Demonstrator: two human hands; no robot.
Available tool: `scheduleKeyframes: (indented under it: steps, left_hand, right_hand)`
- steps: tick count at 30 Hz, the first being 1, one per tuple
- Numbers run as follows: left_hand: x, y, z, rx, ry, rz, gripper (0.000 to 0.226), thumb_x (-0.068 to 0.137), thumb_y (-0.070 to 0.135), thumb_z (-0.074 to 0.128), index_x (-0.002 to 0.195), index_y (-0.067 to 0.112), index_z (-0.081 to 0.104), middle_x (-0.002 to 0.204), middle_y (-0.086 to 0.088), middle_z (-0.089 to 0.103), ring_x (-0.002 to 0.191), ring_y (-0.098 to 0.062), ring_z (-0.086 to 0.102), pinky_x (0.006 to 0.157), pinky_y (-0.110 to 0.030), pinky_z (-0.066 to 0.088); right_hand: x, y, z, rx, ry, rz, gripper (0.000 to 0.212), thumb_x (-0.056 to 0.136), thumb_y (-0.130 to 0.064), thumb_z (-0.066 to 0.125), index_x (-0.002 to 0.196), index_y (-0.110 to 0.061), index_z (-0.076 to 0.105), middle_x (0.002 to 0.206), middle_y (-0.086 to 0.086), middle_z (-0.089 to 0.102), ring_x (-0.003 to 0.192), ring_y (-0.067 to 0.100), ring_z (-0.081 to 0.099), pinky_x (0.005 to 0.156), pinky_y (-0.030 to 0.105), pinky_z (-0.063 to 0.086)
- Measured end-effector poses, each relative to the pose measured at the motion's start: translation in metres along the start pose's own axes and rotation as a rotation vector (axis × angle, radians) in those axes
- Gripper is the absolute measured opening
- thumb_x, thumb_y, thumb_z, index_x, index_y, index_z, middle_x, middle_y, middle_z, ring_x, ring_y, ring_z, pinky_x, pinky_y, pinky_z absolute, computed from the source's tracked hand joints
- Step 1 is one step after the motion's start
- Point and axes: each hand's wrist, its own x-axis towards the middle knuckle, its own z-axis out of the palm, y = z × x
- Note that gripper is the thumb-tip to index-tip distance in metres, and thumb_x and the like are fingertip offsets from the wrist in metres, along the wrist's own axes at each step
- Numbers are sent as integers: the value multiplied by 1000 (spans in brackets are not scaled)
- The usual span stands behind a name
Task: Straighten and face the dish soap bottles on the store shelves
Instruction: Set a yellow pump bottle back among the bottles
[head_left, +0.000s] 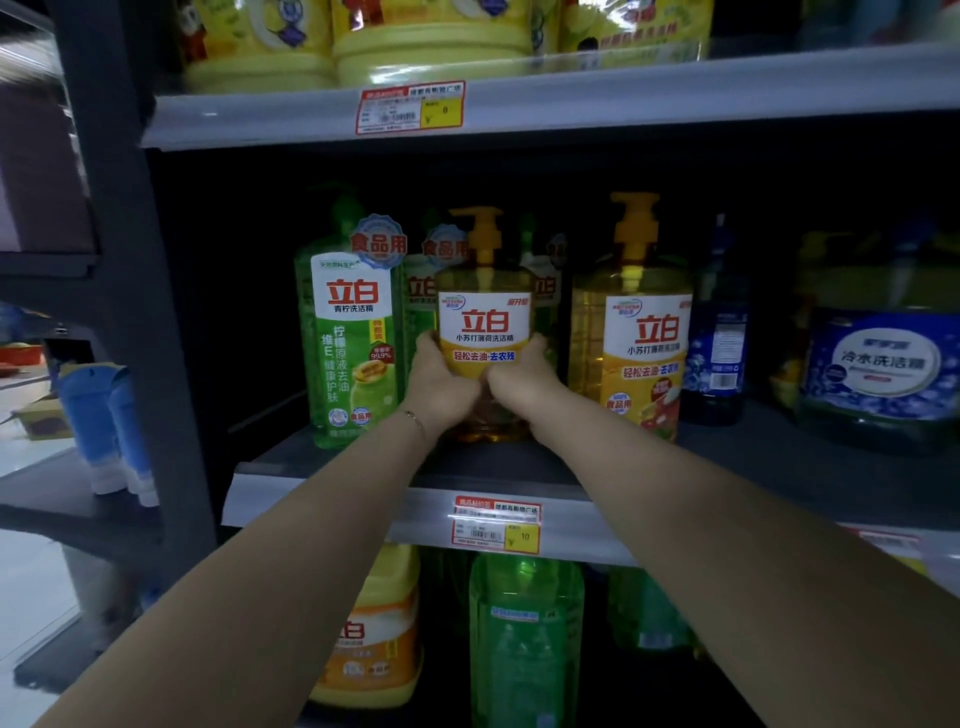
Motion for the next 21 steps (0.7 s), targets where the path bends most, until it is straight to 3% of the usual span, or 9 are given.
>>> scheduleKeyframes:
  steps: [4, 8, 12, 15, 17, 21]
  left_hand:
    - [-1, 1, -9, 35, -29, -71, 66, 79, -4, 70, 136, 8, 40, 122, -3, 57, 105, -13, 51, 90, -27, 42]
    - [-12, 3, -14, -56, -53, -75, 82, 67, -7, 79, 135, 11, 38, 117, -2, 57, 106, -18, 55, 85, -33, 49]
    - [-27, 3, -23, -117, -63, 26, 89, 59, -10, 83, 129, 17, 36, 111, 3, 58, 99, -10, 56, 79, -28, 51]
    - [-37, 0, -29, -111, -52, 127, 89, 54, -12, 85, 121, 25, 40, 113, 1, 62, 103, -9, 59, 84, -30, 54]
    - [-45, -1, -32, -92, -41, 179, 90, 52, -10, 88, 118, 29, 42, 116, 0, 62, 108, -11, 60, 89, -32, 53]
    - [-60, 11, -33, -64, -4, 231, 87, 52, -7, 88, 123, 18, 44, 115, 6, 62, 106, -3, 57, 87, -29, 53]
  right_hand:
    - [-6, 1, -4, 52, -19, 15, 75, 84, -4, 64, 142, -15, 19, 131, 9, 51, 121, 26, 50, 101, 44, 44]
    - [-18, -1, -15, 38, -31, -5, 67, 85, 4, 59, 138, -15, 22, 124, 8, 53, 118, 25, 51, 96, 40, 47]
    - [-33, -4, -26, 22, -65, -67, 77, 82, 4, 64, 138, -17, 16, 124, 8, 52, 120, 24, 50, 96, 38, 45]
    - [-48, -7, -32, 6, -102, -135, 89, 78, 3, 69, 144, -16, 13, 133, 8, 49, 126, 23, 45, 103, 40, 40]
    - [-57, -8, -36, -26, -121, -197, 87, 76, 5, 70, 143, -18, 20, 134, 6, 50, 128, 23, 45, 102, 37, 40]
    - [-73, -13, -51, -60, -110, -268, 79, 74, 1, 75, 138, -22, 34, 133, 2, 53, 127, 23, 47, 102, 39, 41]
